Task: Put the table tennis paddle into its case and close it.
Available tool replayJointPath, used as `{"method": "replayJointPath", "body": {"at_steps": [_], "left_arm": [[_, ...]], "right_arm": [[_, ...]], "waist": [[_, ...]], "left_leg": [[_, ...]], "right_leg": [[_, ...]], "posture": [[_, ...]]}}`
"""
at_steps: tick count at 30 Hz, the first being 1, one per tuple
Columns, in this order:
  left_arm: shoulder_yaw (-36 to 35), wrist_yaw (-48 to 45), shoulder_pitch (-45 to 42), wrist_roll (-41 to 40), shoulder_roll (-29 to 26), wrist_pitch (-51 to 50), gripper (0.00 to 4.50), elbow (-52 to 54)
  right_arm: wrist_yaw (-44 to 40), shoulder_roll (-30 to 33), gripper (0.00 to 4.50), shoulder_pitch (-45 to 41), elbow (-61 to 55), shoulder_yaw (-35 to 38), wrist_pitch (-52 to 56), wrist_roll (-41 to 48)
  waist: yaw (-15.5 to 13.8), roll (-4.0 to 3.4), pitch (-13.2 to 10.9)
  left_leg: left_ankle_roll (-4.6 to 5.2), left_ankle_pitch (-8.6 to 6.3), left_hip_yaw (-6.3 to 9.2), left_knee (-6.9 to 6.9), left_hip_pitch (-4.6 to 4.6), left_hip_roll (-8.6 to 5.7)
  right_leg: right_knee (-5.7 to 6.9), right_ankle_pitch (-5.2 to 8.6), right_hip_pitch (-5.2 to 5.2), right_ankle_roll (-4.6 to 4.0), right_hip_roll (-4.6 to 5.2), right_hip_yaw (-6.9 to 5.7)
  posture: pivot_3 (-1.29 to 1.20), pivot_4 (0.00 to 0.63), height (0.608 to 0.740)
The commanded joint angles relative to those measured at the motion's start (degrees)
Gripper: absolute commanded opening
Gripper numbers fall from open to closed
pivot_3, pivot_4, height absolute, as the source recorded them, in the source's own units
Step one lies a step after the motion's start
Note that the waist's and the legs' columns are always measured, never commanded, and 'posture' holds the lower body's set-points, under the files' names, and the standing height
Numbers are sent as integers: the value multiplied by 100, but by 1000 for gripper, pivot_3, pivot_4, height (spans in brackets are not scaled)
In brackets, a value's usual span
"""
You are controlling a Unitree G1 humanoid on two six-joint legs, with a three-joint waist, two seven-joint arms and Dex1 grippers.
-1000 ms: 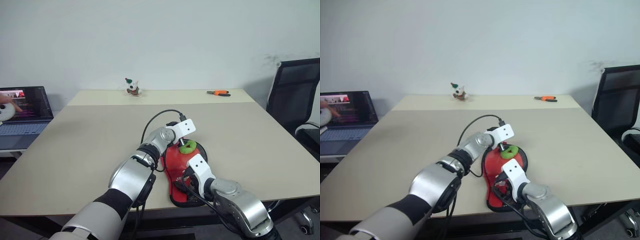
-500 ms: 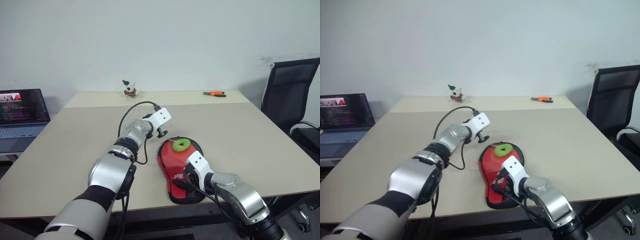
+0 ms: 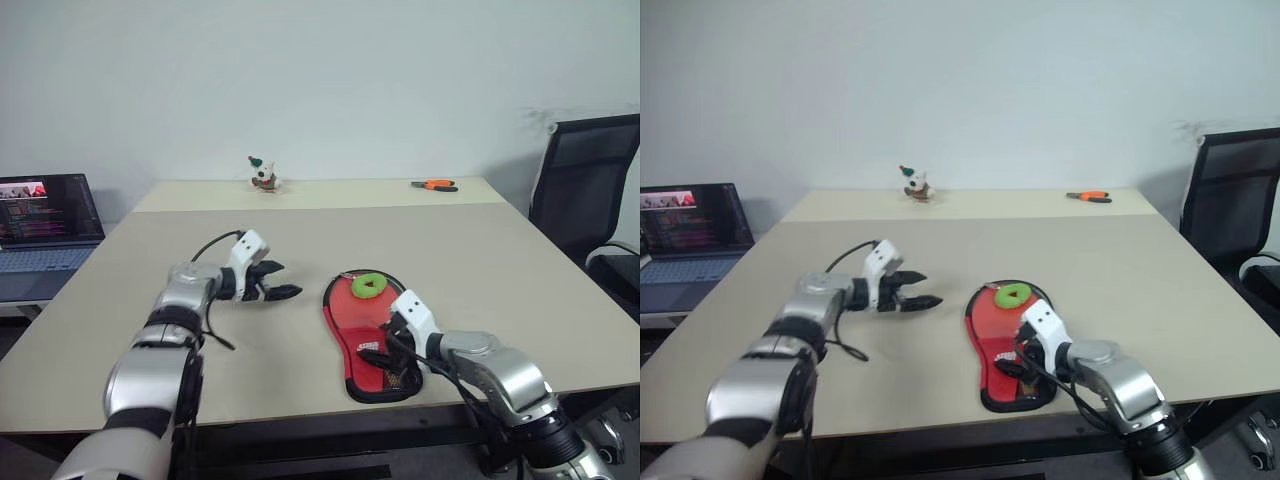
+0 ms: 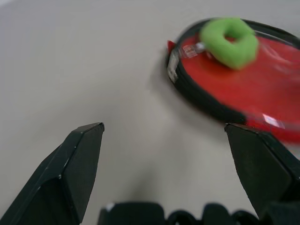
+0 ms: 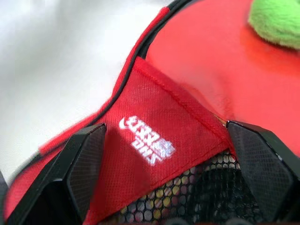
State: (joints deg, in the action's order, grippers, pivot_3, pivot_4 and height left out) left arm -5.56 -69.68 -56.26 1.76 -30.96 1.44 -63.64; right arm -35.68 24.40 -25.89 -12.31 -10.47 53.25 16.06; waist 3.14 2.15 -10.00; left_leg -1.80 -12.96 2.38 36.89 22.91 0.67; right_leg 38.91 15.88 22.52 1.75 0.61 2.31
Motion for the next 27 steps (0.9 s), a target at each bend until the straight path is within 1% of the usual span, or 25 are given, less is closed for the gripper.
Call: {"method": "replayJointPath", "body": {"at_steps": [1,4,6,10,13,18,23,27], "left_arm": [[-190,-223,616,-608,-115,-561,4481,1433],[-102,-224,1187,-885,-80,-1089,4481,2591],[-6,-116,1386,-977,4,-1344,4481,3108],[385,4,1645,-1137,389,-1747,4481,4035],[640,57,1639,-1211,643,-1913,4481,4315],[1076,91,1383,-1091,984,-1702,4481,4066],[1400,169,1030,-885,1223,-1277,4481,3416],[1599,157,897,-715,1346,-909,4481,2848]], "right_arm": [[-316,300,4500,-152,-645,366,151,413],[-661,690,4500,-250,-1155,535,371,787],[-804,900,4500,-354,-1371,659,541,1030],[-988,1316,4500,-531,-1450,904,637,1310],[-1050,1562,4500,-468,-1408,974,540,1356],[-1102,1857,4500,-326,-1305,960,298,1236],[-944,1725,4500,-367,-1177,997,199,1275],[-749,1623,4500,-494,-841,749,-200,907]], "waist": [[-37,1,0],[-92,-3,-2],[-140,-5,-4],[-189,-10,-7],[-186,-9,-7],[-157,-12,-9],[-129,-12,-9],[-130,-13,-9]], "left_leg": [[0,-2,1,0,26,-1],[0,-3,28,2,128,0],[0,-4,40,3,176,-1],[1,-4,48,8,182,-18],[3,-3,44,13,172,-28],[5,-2,29,11,155,-18],[6,-2,13,11,148,-13],[6,-2,-3,10,134,-12]], "right_leg": [[2,-18,30,-29,1,0],[4,-22,122,-41,4,-3],[3,-21,163,-42,4,-12],[-5,-21,154,-43,17,-22],[-2,-21,143,-40,16,-21],[7,-22,139,-39,-17,-19],[8,-22,137,-40,-26,-10],[6,-22,125,-40,-29,-8]], "posture": [[0,150,740],[0,150,740],[0,150,740],[0,150,740],[0,150,740],[0,150,740],[0,150,740],[0,150,740]]}}
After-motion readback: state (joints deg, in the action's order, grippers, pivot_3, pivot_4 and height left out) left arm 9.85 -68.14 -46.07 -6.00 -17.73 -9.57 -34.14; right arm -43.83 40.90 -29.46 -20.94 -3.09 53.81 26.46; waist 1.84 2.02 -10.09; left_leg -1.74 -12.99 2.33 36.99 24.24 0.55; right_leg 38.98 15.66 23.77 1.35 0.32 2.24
